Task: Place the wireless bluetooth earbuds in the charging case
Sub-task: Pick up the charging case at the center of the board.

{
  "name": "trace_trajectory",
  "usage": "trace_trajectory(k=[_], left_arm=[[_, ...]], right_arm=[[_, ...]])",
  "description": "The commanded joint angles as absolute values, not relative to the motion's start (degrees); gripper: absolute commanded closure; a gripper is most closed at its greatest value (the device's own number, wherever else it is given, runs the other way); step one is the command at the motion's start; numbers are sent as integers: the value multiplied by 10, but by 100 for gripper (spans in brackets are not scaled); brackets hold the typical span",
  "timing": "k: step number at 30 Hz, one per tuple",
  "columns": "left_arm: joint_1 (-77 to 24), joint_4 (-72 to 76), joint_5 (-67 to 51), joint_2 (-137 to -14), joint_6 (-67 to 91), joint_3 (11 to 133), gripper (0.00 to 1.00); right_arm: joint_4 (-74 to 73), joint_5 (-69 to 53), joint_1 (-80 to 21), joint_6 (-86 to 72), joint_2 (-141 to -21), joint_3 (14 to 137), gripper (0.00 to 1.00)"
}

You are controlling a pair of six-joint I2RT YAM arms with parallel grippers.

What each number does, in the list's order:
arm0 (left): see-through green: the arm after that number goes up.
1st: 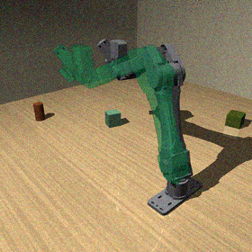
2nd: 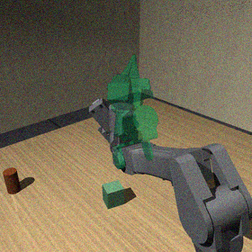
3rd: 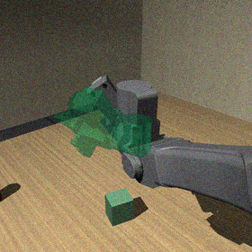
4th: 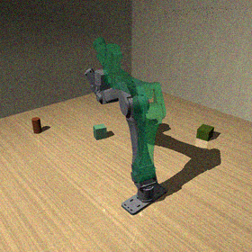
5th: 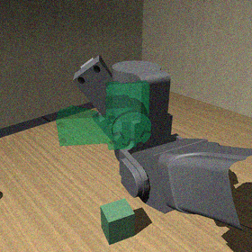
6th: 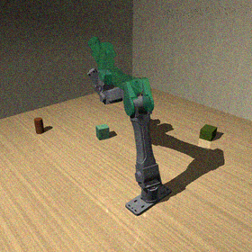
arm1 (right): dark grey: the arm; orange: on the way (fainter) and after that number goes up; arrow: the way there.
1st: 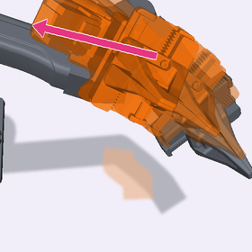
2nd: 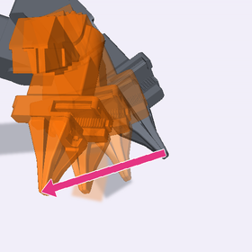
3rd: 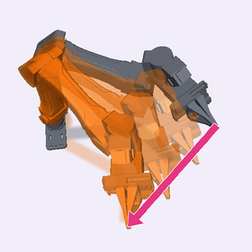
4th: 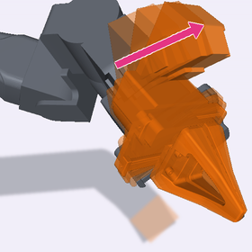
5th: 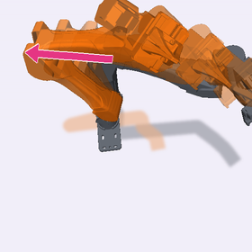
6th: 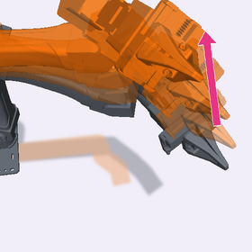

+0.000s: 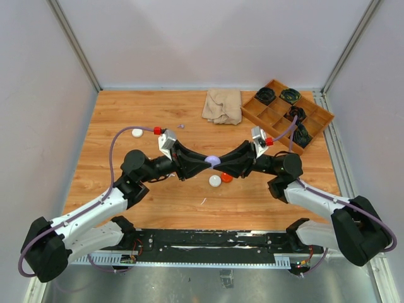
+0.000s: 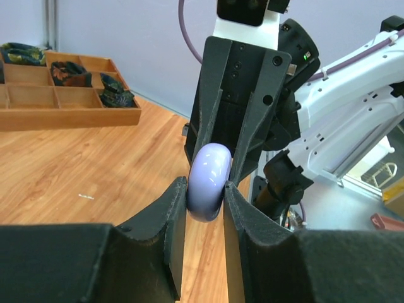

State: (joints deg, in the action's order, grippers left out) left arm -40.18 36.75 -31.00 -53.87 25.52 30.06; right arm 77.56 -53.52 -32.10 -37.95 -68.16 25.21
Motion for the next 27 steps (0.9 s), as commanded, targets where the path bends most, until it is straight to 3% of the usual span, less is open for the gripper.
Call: trace_trajectory(k=[1,7,13,27], left_arm=[[-398,326,-310,-531,215,317,84],[-398,267,-320,-530,171,339,90],[-398,251,-326,-536,157,352,90],[-399,252,-342,-539,156,360,90]], right_arm=[[759,-564,-315,-361,-678,277,88],[629,-581,-316,-288,-651,294,72],[514,-581,-318,-217,-621,311,63],[519,-586,-333,-210,-640,317,64]])
